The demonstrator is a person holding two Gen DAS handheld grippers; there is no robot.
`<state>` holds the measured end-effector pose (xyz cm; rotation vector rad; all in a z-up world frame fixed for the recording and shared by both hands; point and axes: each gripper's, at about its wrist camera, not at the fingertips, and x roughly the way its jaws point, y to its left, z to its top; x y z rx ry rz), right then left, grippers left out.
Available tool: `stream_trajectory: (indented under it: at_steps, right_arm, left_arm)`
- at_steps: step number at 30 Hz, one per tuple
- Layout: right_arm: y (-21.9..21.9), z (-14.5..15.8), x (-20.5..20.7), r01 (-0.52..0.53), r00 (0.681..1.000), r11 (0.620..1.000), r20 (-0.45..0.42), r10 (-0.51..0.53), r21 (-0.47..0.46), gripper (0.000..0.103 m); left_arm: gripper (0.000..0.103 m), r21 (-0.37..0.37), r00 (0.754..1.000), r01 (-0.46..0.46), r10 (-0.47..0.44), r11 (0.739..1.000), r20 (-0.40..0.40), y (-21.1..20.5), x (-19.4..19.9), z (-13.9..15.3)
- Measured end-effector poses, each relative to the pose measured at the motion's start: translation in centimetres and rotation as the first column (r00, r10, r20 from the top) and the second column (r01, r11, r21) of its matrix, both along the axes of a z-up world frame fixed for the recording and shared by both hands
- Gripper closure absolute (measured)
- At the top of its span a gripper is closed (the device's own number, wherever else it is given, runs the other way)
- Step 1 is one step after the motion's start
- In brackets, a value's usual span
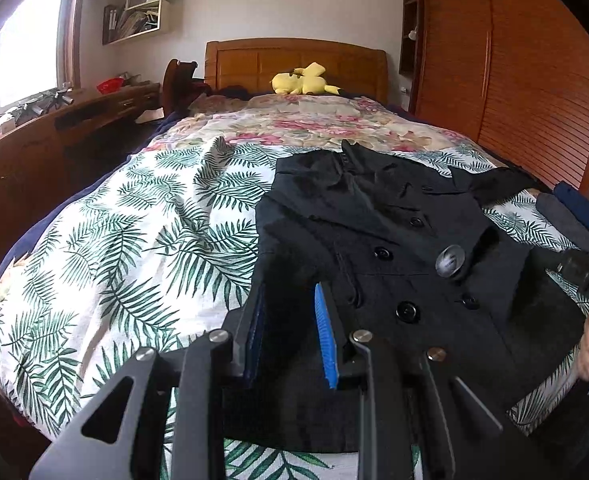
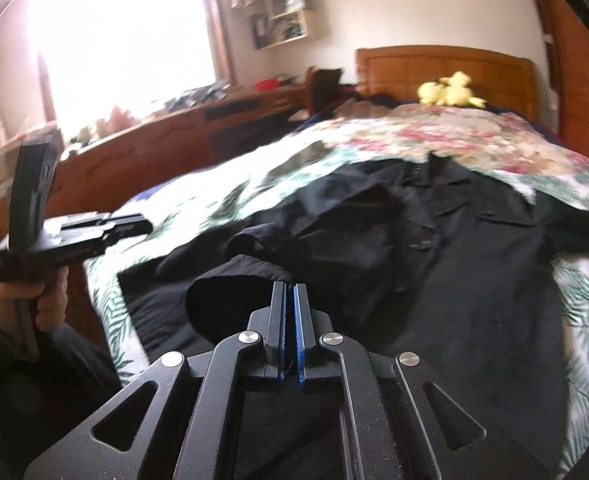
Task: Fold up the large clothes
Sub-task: 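Fold the held sleeve across the coat front toward the left gripper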
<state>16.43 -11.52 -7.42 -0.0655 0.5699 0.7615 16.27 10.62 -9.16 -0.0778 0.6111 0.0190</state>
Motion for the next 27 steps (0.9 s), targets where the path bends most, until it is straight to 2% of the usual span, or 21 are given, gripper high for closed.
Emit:
stream_trajectory:
  at_steps: [5, 9, 12, 20, 23, 25, 26, 27]
  right_arm:
    - [-4.2, 0.8, 0.5, 0.110, 0.994, 0.993, 0.011, -0.111, 0.041, 0.102]
    - [-6.4, -0.4, 1.5, 0.164, 0.986, 0.986, -0.029, -0.163, 0.027, 0.102]
    - [-7.9, -1.2, 2.4, 0.219, 0.975, 0.976, -0.045, -0.219, 0.001, 0.102]
    - [-11.0, -2.0, 3.1, 0.383, 0.923, 0.920, 0.003, -0.384, -0.079, 0.101]
    - [-12.1, -1.9, 3.1, 0.423, 0.906, 0.902, 0.022, -0.422, -0.088, 0.091]
    - [-12.9, -1.8, 3.1, 0.443, 0.896, 0.892, 0.024, -0.443, -0.086, 0.076]
    - [-13.4, -1.7, 3.0, 0.454, 0.891, 0.887, 0.028, -0.453, -0.079, 0.062]
    - [-13.6, -1.6, 2.8, 0.458, 0.889, 0.886, 0.030, -0.457, -0.071, 0.055]
  left_arm:
    - [0.080, 0.005, 1.000, 0.013, -0.013, 1.000, -0.006, -0.7, 0.2, -0.2]
    - [0.080, 0.003, 1.000, 0.026, -0.026, 1.000, -0.009, -1.4, 0.3, -0.3]
    - [0.080, -0.005, 0.999, 0.041, -0.041, 0.999, -0.003, -2.3, 0.6, -0.2]
    - [0.080, 0.002, 0.993, 0.120, -0.120, 0.993, 0.005, -6.4, 1.7, 0.0]
    - [0.080, 0.007, 0.989, 0.147, -0.147, 0.989, 0.005, -8.0, 2.0, 0.0]
    - [0.080, 0.017, 0.987, 0.158, -0.158, 0.987, 0.007, -8.9, 2.3, 0.1]
    - [0.080, 0.018, 0.987, 0.161, -0.161, 0.987, 0.008, -9.2, 2.4, 0.1]
    - [0.080, 0.015, 0.986, 0.166, -0.166, 0.986, 0.009, -9.5, 2.5, 0.1]
